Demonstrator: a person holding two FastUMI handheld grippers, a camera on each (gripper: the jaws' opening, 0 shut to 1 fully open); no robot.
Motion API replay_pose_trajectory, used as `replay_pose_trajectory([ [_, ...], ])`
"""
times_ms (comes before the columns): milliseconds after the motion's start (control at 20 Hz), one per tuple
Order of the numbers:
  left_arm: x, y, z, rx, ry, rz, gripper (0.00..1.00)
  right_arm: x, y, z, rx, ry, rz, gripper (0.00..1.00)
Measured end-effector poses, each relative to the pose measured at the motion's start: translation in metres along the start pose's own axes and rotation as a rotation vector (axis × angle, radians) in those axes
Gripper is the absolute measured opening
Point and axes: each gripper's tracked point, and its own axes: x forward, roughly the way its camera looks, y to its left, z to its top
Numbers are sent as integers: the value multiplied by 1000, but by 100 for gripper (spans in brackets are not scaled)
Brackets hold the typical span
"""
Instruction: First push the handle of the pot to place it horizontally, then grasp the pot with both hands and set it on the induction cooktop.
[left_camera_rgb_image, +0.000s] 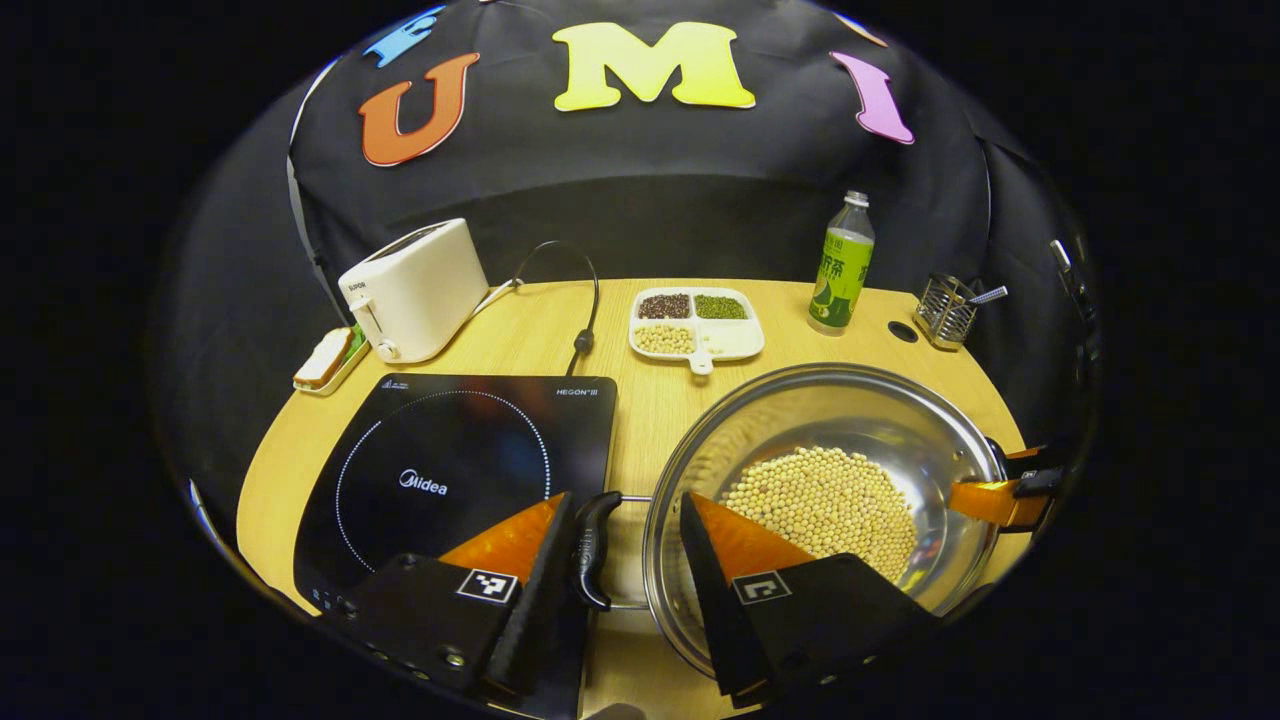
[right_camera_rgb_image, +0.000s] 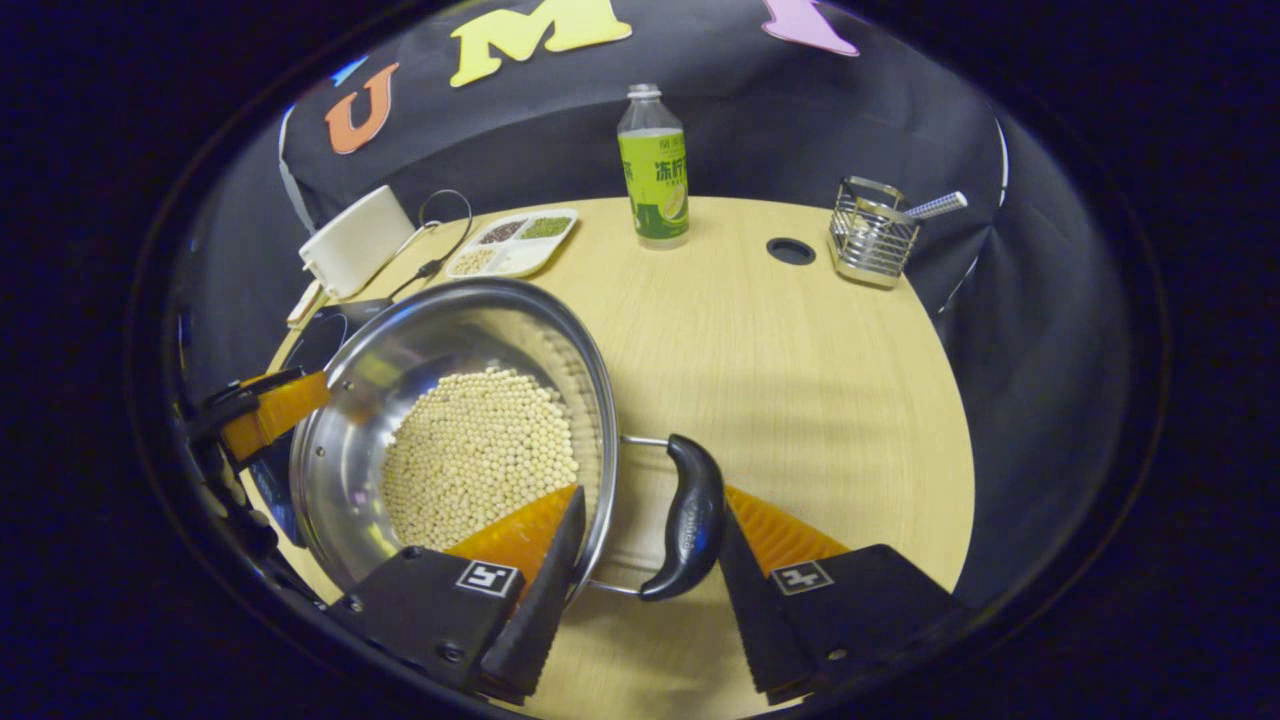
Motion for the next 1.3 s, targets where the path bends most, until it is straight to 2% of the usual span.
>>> replay_pose_trajectory([
  [50, -16, -1, 5, -11, -11, 3, 56, 2, 0, -1, 10, 13, -9, 71],
  [100, -8, 0, 2, -14, -1, 9, 48, 1, -1, -2, 23, 30, -30, 69],
  [150, -11, 0, 4, -16, 1, 16, 48, 1, -1, -5, 39, 52, -55, 66],
  [200, -3, -8, 10, -21, -26, -13, 46, 1, 0, -6, 43, 73, -74, 65],
  [300, -8, -17, -15, -68, 99, 4, 16, 2, 2, -5, 29, 76, -67, 65],
  [350, -10, -17, -11, -56, 67, 6, 1, 0, 3, -5, 45, 68, -60, 63],
  [400, -8, -18, -11, -27, 62, 16, 13, 0, 3, -4, 58, 61, -59, 62],
  [600, -15, -10, -2, 44, 12, 50, 13, -1, 4, -1, 51, 42, -31, 60],
  [650, -18, -3, 10, 72, -38, 81, 23, -1, 4, -2, 51, 42, -27, 60],
  [700, -23, 3, 19, 96, -75, 101, 6, 0, 3, -1, 51, 38, -23, 60],
  [750, -24, 2, 19, 103, -75, 92, 6, 0, 4, 0, 49, 36, -17, 60],
  [850, -22, -11, 6, 65, -41, 30, 12, 0, 4, 0, 39, 36, -14, 60],
  [900, -22, -9, 3, 44, -27, 20, 38, 1, 4, 1, 34, 37, -14, 60],
  [950, -23, -3, 2, 31, -21, 36, 38, 1, 4, 1, 33, 36, -13, 60],
  [1100, -16, 2, -8, 2, 2, 54, 56, 1, 4, 2, 30, 42, -12, 60],
  [1150, -15, 6, -9, 10, 5, 66, 65, 1, 4, 1, 25, 47, -15, 60],
  [1300, -8, 2, -31, -49, 92, 39, 80, 0, 4, 1, 22, 58, -20, 60],
])
